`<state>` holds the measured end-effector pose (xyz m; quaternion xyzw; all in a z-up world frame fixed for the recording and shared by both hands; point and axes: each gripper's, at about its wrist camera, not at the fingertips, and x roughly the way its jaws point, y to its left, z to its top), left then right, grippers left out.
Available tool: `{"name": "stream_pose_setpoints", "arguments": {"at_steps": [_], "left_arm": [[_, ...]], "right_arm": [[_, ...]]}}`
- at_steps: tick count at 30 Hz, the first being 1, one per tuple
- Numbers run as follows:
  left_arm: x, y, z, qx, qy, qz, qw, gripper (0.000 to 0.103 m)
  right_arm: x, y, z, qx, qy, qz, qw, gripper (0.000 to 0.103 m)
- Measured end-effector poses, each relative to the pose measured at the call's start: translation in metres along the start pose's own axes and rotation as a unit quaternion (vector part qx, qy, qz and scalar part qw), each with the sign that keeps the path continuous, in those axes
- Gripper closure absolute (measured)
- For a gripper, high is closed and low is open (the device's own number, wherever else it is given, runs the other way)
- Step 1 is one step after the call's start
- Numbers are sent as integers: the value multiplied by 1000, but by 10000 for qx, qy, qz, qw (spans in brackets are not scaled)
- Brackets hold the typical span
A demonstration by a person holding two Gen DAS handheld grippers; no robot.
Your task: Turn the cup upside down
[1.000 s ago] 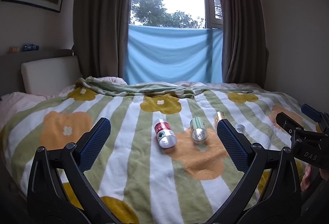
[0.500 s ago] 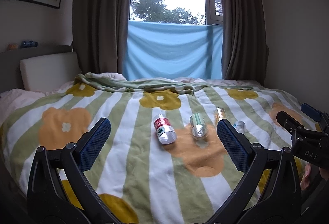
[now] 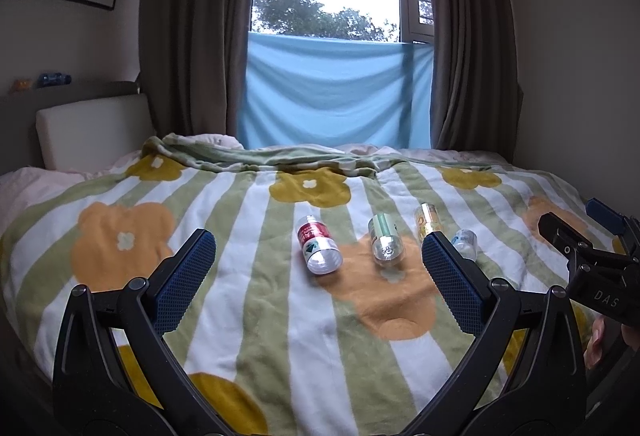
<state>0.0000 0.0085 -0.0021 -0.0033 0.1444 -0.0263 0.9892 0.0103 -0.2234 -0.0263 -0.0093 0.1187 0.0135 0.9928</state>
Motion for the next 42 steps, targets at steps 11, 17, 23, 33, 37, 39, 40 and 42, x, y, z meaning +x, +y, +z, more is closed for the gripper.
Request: {"name": "stream_pose_setpoints", "arguments": {"at_steps": [11,17,23,33,37,39,40,42], "left_arm": [[8,-1,-5,7,99,-52,9999,0],[33,-19,11,407,395,-477,9973,0],[101,-86,49,1484,834,-1217,9779,0],[267,-242,30,2694,2551,-1906,9089,0],[317,-283,4,2872,3156,-1830,8857,0],[335,-295,-10,2963,3389,-1781,8750,0],[343,-299,-17,3000,3490,-1752,8704,0],[355,-307,-29,3055,3673,-1712,8616,0]], "right_arm": [[6,-5,-10,30,99,-2,9999,1],[17,-13,-16,-5,263,-109,9996,1],[26,-34,-37,91,557,-236,9981,1],[48,-70,-70,291,1006,-406,9937,0],[62,-82,-86,313,1261,-397,9907,0],[69,-87,-92,315,1369,-376,9894,0],[72,-90,-94,319,1414,-363,9888,0],[78,-96,-97,331,1470,-329,9880,0]]}}
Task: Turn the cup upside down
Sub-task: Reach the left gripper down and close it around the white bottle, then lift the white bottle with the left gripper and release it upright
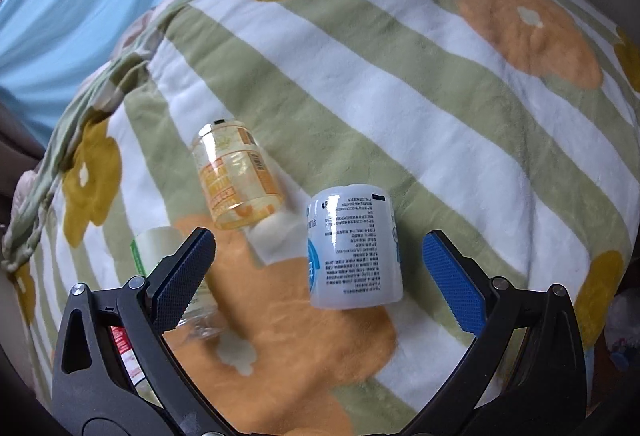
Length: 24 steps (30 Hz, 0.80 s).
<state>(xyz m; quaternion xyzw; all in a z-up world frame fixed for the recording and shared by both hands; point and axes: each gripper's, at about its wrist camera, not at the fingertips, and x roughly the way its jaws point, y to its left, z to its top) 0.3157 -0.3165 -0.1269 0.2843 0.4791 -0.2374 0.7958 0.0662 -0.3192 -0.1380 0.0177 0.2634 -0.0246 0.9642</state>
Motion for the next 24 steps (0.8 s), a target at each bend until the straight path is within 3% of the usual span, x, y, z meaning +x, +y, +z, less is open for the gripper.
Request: {"name": "stream_pose_setpoints", "arguments": {"at_steps": [4,6,9,13,24], "left_arm": [[26,-2,3,24,351,7,9994,0],[35,-1,2,2,481,-48,9988,6],[46,2,1,-54,625,-205,9978,17],[53,0,-1,-71,749,-387,9964,43],[24,-1,-15,98,522,-362,9979,46]], "right_arm": [[8,-6,-1,31,11,35,10000,0],[11,-10,-1,79,25,64,9999,0],[15,-12,-1,136,30,87,9999,0],[16,-14,-1,180,31,80,9998,0],[9,-14,2,200,-42,69,9998,0]]}}
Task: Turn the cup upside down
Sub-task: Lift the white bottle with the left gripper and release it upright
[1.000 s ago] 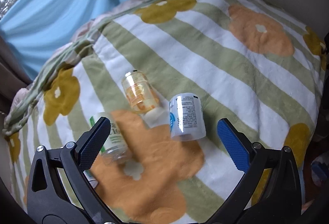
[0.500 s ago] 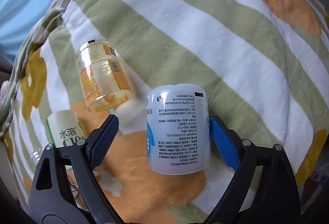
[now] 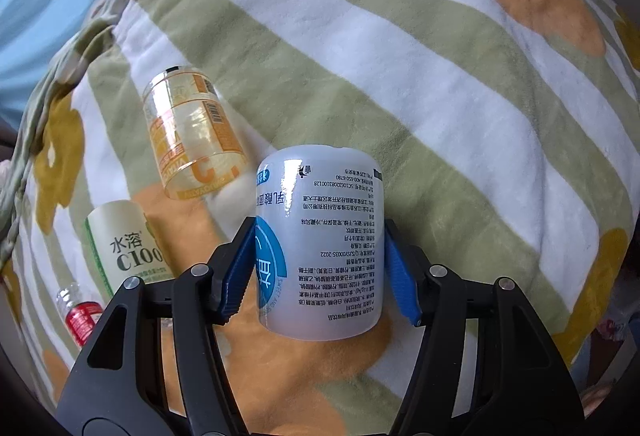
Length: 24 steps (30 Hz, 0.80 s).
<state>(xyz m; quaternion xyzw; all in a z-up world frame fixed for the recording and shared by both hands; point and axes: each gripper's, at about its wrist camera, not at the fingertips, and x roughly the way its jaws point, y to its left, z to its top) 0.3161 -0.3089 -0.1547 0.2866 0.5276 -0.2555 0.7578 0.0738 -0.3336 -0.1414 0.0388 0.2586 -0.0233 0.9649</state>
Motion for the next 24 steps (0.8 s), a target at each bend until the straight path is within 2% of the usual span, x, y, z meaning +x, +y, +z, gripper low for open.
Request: {"name": "stream_pose_setpoints", "arguments": {"at_steps": [6,10,14,19,24], "left_arm": [[-41,3,-38,164,-176,29,9997,46],[-68,6,-83,216,-212,-11,9995,46],[-83,8,-131,162,-172,-49,9997,46],[-80,13,-187,-2,-60,34,10000,46],[-58,20,-221,-221,118,109,9996,46]], "right_arm": [[-15,11,7,-44,-160,77,9998,0],[-28,21,12,-51,-222,168,9996,0],[-34,27,15,87,-103,355,9993,0],[-33,41,16,195,228,575,9979,0],[-26,62,6,180,664,837,9941,0]]}}
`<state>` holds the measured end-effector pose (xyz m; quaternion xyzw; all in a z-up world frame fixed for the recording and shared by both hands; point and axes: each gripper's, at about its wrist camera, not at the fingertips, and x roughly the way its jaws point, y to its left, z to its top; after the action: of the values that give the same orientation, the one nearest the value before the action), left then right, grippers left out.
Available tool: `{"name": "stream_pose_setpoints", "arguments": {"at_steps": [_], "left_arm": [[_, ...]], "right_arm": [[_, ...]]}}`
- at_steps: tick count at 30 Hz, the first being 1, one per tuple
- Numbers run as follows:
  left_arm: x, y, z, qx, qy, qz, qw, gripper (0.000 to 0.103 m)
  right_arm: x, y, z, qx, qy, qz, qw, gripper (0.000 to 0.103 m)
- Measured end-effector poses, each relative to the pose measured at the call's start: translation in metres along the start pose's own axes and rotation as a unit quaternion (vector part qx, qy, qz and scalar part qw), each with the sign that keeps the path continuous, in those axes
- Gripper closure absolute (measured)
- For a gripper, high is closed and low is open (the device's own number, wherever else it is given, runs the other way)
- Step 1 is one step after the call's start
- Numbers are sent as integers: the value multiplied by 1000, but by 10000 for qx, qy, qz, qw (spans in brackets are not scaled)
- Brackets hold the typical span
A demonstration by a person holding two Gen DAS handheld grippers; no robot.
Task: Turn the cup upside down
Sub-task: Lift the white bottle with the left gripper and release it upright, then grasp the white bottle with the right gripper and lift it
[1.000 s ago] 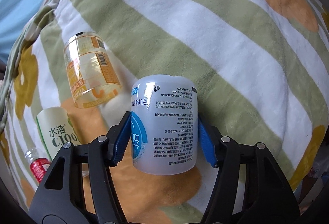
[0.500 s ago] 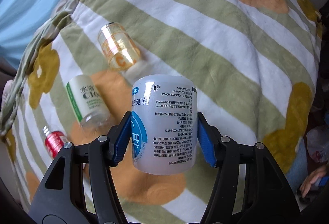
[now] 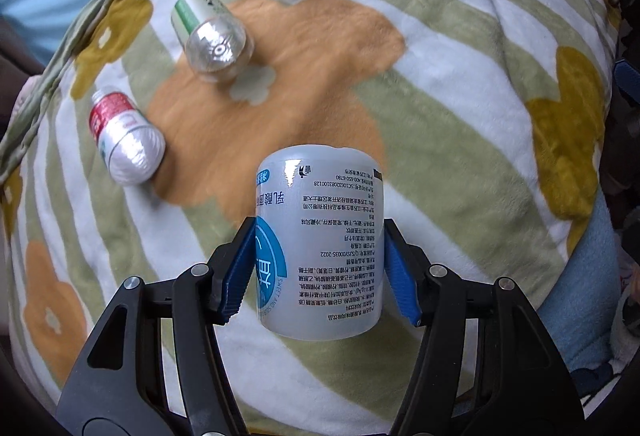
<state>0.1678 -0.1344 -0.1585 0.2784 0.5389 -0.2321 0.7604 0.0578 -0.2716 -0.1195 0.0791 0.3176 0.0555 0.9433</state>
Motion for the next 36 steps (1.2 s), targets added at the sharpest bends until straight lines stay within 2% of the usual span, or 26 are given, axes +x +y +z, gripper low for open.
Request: {"name": "stream_pose_setpoints", "arguments": {"at_steps": [5,10,12,13,14,19,22,25,28,31,34,36], "left_arm": [[16,4,-7,-147,32,-77,9999,46],[13,9,-10,-113,-217,-241,9994,43],[10,14,-13,-271,-245,-244,9990,22],[7,17,-16,-337,-315,-229,9987,6],[3,20,-20,-395,-409,-225,9981,1],[-18,39,-47,-843,-686,-390,9933,1],[-31,51,-71,-1137,-909,-386,9886,1],[-43,61,-91,-1365,-1130,-396,9834,1],[-51,67,-106,-1525,-1272,-475,9789,1],[-55,73,-122,-1656,-1360,-503,9755,1],[-55,77,-135,-1780,-1417,-494,9725,1],[-52,80,-142,-1822,-1382,-518,9721,1]], "right_arm": [[-1,13,-10,53,159,220,9996,0],[-8,14,-10,93,164,222,9996,0],[-9,12,-8,122,175,194,9996,0],[-9,11,-6,144,190,191,9995,0],[-9,11,-5,168,205,202,9994,0],[-9,14,5,164,260,351,9989,0],[-3,16,24,353,472,897,9942,0],[15,18,45,897,902,1545,9798,0],[52,21,52,1691,1623,2010,9511,0],[92,30,45,2184,2325,1887,9288,0],[124,36,31,2575,2740,1817,9086,0],[141,40,21,2738,2920,1718,9001,0]]}}
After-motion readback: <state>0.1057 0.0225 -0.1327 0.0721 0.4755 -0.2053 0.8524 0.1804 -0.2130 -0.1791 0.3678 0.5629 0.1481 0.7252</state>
